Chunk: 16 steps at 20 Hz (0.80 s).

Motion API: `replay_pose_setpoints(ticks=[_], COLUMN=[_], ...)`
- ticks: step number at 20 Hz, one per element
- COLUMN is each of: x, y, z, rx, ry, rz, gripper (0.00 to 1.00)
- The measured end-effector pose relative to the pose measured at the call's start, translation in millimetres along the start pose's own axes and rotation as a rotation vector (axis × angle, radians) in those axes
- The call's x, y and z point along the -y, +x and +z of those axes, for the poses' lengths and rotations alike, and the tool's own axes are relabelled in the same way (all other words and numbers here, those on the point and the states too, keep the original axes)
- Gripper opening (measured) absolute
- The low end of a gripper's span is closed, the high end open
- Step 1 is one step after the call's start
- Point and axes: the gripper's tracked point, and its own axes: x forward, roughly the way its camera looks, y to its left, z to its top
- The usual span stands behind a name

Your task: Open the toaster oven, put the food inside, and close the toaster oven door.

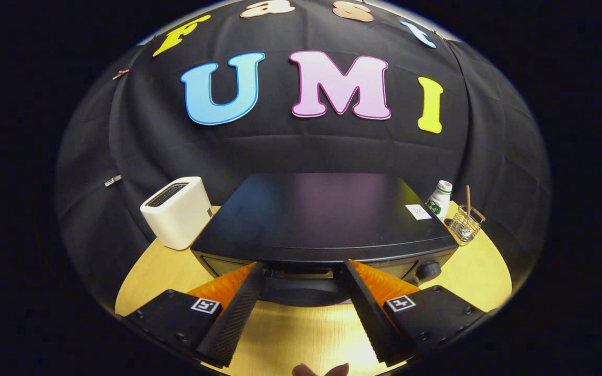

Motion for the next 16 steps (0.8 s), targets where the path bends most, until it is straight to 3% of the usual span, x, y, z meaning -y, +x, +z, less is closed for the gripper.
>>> replay_pose_setpoints(ticks=[5, 16], x=[0, -3], y=[2, -37], z=[0, -48], rx=[0.008, -0.005], ry=[-0.006, -0.001], rz=[-0.066, -0.077], gripper=[0.98, 1.0])
